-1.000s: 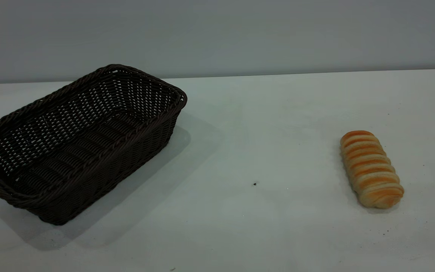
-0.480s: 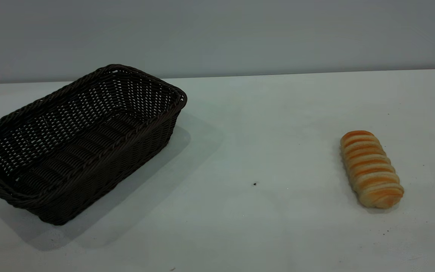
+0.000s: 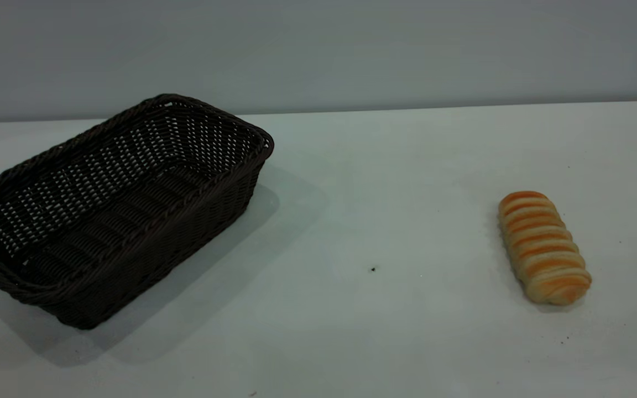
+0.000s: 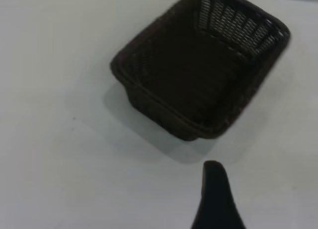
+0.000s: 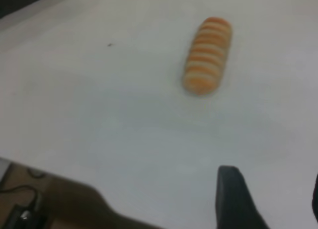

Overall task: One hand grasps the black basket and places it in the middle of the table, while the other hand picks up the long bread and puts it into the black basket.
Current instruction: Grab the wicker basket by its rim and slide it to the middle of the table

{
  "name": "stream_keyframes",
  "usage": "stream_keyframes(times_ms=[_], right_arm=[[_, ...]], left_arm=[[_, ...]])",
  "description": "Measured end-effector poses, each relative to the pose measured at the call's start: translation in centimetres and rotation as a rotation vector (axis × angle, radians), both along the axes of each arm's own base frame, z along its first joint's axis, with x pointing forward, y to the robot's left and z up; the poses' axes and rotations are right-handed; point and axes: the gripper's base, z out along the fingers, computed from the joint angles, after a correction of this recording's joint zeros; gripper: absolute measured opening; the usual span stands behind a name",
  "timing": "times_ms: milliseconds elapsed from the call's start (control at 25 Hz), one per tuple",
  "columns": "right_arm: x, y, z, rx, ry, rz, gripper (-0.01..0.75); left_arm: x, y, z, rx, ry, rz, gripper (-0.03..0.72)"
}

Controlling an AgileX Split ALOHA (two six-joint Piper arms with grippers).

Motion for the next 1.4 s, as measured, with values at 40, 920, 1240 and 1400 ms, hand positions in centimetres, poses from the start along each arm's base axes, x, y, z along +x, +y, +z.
stream_keyframes(times_ms=[40,920,1240,1400], right_arm=[[0.5,0.0,0.5,-0.013,0.004,-0.014,0.356],[10.0,2.6,2.0,-0.090,0.170,-0.040,0.356],[10.0,2.6,2.0,-0.088,0.170,-0.039,0.356],[10.0,2.6,2.0,-0.086,0.171,-0.039,0.356]], left_arm=[[0.8,0.2,0.1,-0.007,0.020,0.035,0.560],[21.4,1.1,-9.9,-0.037,0.747,0.328,0.523],[25.5,0.7,-12.3,-0.111,0.818,0.404,0.522],[27.0,0.7,-13.0,-0.123,0.808,0.416,0.522]])
